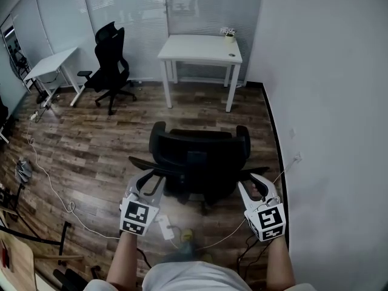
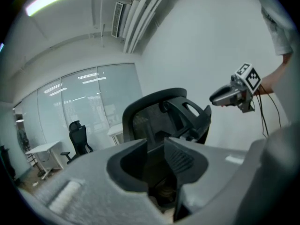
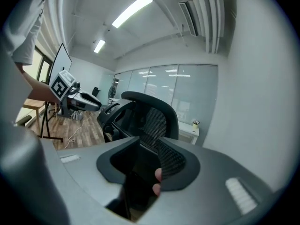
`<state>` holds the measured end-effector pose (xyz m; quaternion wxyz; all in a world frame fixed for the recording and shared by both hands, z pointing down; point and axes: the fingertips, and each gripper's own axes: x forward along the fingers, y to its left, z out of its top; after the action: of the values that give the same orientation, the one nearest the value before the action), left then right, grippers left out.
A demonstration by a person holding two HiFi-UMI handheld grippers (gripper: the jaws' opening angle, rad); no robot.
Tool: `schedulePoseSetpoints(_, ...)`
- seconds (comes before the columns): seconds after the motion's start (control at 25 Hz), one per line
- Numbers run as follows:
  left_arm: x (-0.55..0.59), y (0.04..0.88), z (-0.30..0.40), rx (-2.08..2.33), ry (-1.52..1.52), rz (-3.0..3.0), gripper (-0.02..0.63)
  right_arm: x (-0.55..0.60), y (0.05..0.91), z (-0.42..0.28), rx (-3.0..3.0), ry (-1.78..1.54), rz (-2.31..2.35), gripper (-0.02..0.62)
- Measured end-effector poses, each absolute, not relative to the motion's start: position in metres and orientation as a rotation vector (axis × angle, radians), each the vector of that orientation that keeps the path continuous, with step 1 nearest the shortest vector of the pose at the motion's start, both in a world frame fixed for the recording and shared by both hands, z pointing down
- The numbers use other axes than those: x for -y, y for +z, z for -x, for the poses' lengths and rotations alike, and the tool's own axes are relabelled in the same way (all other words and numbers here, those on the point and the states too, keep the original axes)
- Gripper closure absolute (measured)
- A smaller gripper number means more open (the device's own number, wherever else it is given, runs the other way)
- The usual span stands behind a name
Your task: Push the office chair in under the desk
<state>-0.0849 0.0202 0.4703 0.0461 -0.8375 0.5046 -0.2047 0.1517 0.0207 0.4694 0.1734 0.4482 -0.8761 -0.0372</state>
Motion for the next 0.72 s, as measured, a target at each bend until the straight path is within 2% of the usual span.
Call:
schedulePoseSetpoints(0.48,-0.001,0.501,0.078,-1.077,-1.079,2.418,0.446,-0.005,0.490,-0.141,2.276,-0.362,-0.919,0.489)
schedulePoseSetpoints(0.56,0.003,0.509,0.077,-0.974,-1.198,2.326,0.445,-0.001,0.493,-0.142,2.253,-0.379,-0.874,0.465)
schedulePoseSetpoints(0.72,0.009,0.525,0.073,-0.826,-1.325,2.238,0.414,0.006,0.511,-0.145,2.137,-0.446,-0.744,0.463)
